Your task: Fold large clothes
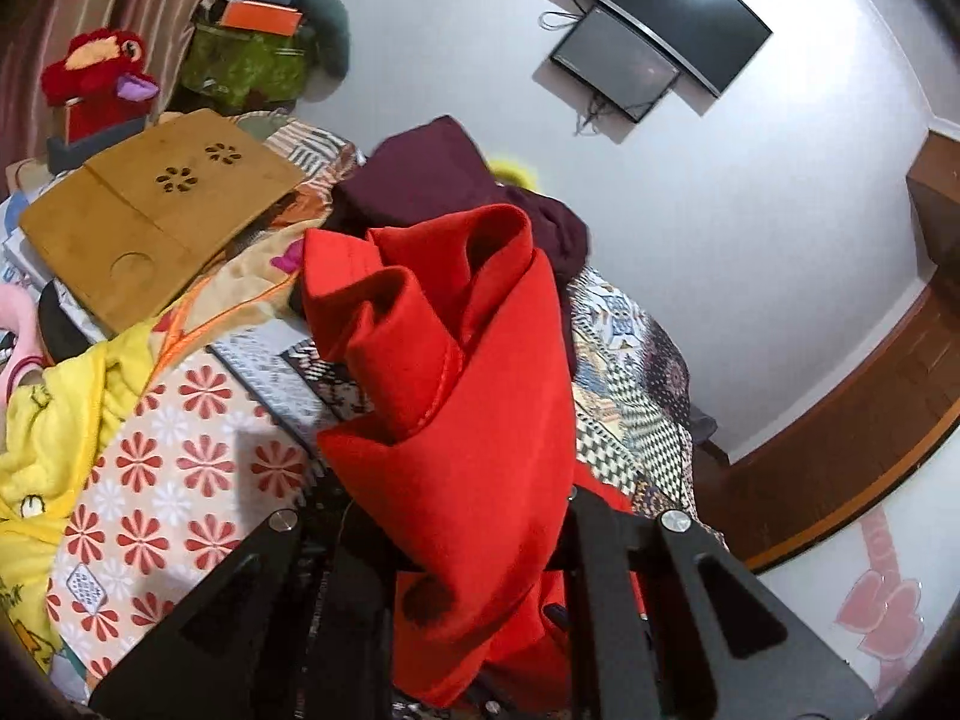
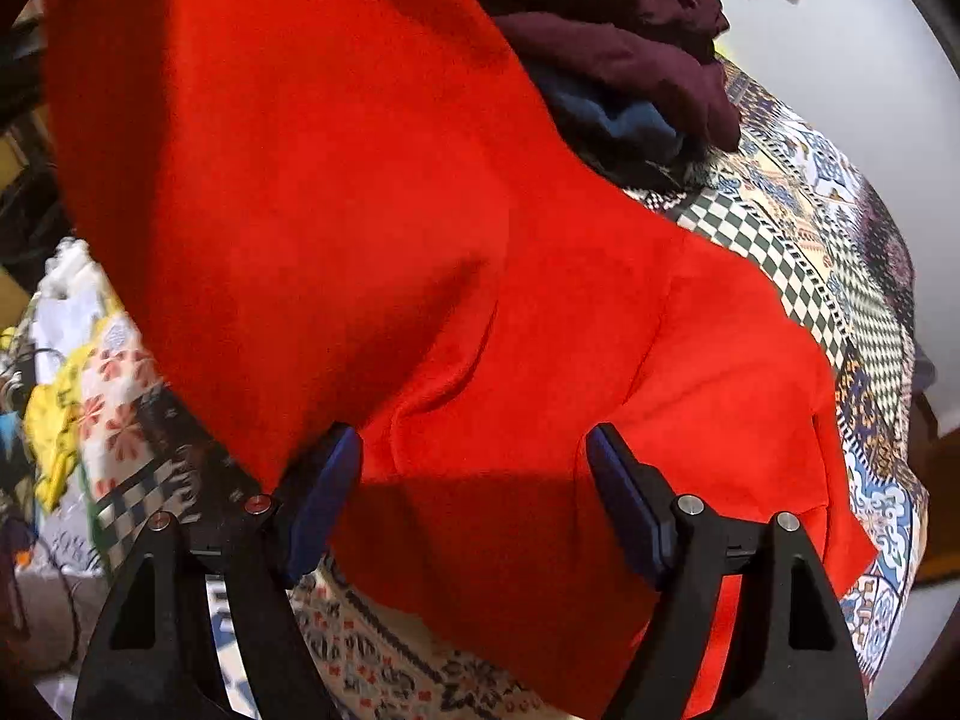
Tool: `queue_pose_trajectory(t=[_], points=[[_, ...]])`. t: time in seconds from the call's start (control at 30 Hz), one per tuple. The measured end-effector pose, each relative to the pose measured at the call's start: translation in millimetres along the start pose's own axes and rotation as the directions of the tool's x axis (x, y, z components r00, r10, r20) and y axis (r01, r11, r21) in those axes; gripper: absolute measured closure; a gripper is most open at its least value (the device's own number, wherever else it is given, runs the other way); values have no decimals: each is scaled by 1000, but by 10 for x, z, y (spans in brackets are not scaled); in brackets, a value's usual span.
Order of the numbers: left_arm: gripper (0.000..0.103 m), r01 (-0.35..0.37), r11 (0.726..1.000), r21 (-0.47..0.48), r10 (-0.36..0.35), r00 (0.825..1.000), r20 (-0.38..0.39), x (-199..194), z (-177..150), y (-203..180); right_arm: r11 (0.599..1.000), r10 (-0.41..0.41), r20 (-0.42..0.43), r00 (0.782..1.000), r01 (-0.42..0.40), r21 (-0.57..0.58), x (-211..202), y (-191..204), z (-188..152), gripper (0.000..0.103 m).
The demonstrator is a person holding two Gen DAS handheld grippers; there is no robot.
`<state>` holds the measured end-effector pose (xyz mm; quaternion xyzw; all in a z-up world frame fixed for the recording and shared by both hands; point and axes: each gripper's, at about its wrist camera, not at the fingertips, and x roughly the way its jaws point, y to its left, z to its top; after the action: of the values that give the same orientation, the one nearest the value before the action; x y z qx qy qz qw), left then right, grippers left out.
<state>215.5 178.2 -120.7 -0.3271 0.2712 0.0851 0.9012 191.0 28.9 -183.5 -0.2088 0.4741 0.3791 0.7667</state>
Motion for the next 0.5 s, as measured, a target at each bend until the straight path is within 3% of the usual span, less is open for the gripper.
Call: queue_pose_trajectory(t=[0.07, 0.13, 0.27, 0.37, 0.43, 0.5], points=[[91, 25, 999, 23, -25, 1000, -7, 27, 20, -186, 996, 40, 32, 999, -42, 74, -185, -239, -88, 29], [91, 50, 997, 53, -50, 999, -14, 52, 11, -372, 989, 26, 61, 998, -35, 147, -368, -528, -156, 29], [91, 116, 981, 154, -109, 992, -56, 197, -135, -923, 949, -150, 130, 980, 106, 298, -856, -1135, -485, 29], [91, 171, 956, 240, -139, 980, -145, 480, -440, -1398, 897, -287, 144, 947, 213, 386, -1219, -1447, -774, 29], [91, 178, 938, 298, -118, 970, -210, 715, -725, -1617, 862, -350, 140, 926, 260, 436, -1409, -1610, -965, 29], [90, 161, 917, 364, -49, 954, -297, 977, -1095, -1763, 831, -384, 135, 913, 278, 481, -1545, -1711, -1129, 29]])
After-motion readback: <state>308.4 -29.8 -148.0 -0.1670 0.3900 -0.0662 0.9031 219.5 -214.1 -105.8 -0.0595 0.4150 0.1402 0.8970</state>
